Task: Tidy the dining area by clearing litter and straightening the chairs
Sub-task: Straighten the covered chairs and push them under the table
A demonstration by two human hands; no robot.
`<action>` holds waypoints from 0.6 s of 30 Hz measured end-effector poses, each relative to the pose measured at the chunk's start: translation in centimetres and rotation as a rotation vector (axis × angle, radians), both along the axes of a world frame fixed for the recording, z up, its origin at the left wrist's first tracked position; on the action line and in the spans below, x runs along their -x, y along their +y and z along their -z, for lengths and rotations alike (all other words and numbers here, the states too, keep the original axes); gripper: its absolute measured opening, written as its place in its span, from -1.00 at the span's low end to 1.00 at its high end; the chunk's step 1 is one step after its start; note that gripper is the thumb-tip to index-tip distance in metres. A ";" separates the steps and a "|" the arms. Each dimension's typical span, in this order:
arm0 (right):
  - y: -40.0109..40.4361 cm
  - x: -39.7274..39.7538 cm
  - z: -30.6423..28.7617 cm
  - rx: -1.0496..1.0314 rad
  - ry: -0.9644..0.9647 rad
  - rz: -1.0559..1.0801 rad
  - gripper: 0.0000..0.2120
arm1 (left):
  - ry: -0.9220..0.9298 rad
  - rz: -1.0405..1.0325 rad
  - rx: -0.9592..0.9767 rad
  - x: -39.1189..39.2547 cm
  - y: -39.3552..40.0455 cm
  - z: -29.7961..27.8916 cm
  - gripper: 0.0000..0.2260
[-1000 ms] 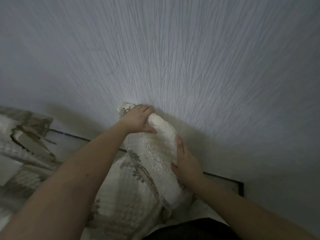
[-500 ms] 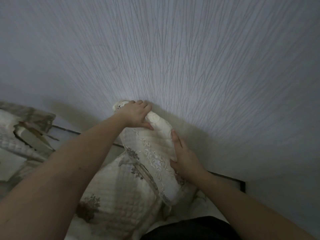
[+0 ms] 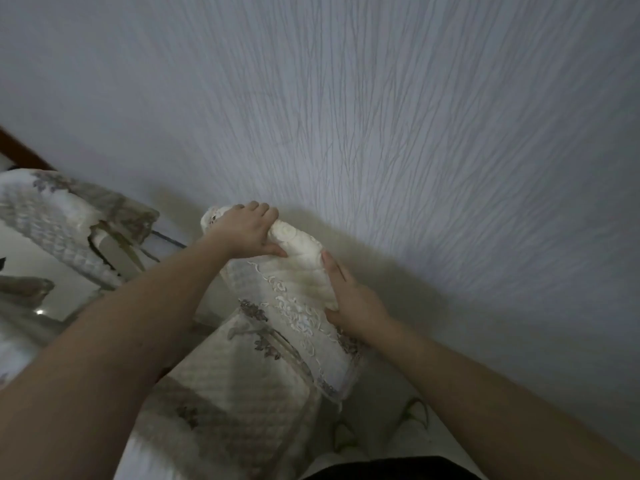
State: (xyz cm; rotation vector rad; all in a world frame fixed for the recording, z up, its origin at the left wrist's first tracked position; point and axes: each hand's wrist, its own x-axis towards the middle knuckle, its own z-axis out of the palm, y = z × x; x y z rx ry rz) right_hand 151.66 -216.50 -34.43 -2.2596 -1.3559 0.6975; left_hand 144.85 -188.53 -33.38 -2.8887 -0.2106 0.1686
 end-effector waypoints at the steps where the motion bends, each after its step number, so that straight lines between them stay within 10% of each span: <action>1: 0.8 0.2 0.1 0.001 -0.008 -0.017 -0.07 | -0.006 -0.025 0.006 0.7 0.5 0.0 -0.16; 18: 10.4 5.0 0.7 0.009 -0.029 -0.244 -0.06 | -0.024 -0.371 0.123 12.1 6.4 0.4 -0.09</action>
